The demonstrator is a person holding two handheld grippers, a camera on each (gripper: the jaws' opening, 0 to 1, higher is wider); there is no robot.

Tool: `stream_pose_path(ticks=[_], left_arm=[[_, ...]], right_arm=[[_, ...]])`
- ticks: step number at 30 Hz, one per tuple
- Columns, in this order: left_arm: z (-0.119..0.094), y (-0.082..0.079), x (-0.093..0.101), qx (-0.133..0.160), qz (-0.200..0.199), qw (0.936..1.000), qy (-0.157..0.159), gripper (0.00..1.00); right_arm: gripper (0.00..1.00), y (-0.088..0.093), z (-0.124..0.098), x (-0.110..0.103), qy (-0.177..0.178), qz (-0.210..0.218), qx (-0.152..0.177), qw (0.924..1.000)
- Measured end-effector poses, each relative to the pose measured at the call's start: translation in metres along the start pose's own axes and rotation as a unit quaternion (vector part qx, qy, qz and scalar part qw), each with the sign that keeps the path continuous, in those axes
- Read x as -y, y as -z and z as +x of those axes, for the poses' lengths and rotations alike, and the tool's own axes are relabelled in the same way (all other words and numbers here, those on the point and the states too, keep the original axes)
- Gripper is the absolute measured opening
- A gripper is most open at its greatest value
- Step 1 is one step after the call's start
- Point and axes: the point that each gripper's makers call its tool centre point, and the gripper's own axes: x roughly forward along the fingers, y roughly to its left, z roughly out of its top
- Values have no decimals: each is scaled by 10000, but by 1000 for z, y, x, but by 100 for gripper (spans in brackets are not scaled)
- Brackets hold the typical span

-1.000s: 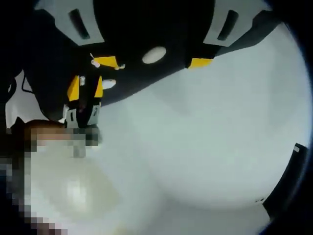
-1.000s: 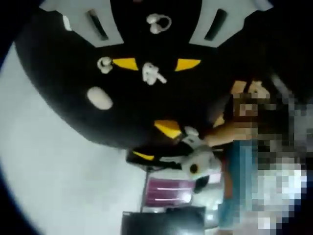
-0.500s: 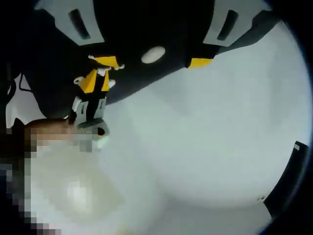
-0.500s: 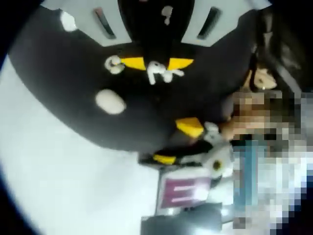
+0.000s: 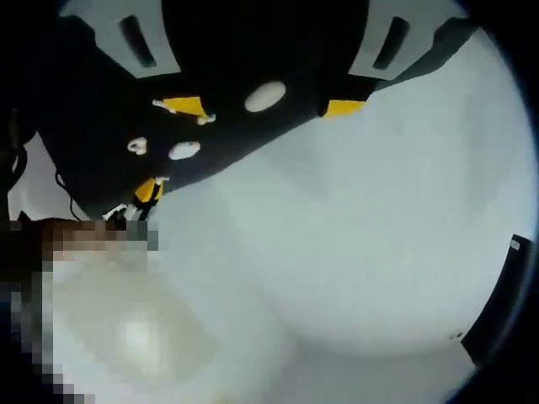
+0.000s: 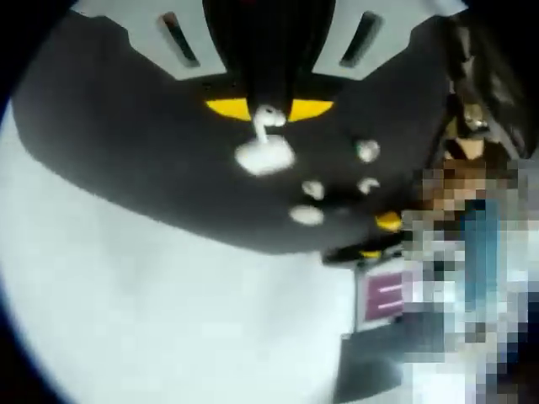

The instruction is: Pick up three earphones and place each one into its charging case using tactile feedback, ensure that each earphone is properly inserted and securely positioned inside the case.

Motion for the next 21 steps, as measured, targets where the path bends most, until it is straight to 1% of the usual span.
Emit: stream_pose_path(ticks=[1,2,7,14,18,21], left_arm=[[0,1,1,-20,25,10000,8,48],[0,1,1,-30,33,10000,18,48],[0,2,1,-85,49,9999,-27,48],[0,4,5,-177,102,9998,-10,48],[0,4,6,-200,125,9997,12,48],[0,4,6,-206,133,9997,13,48]], right_arm=[[17,5,0,-3,-70,-83,-86,9999],[17,6,1,-7,-117,-116,-95,9998],[17,1,11,-16,-347,1,91,9994],[17,0,19,-26,-494,-57,66,9987],[17,6,22,-27,-500,-166,-18,9986],[25,4,21,-27,-466,-327,-3,9984]])
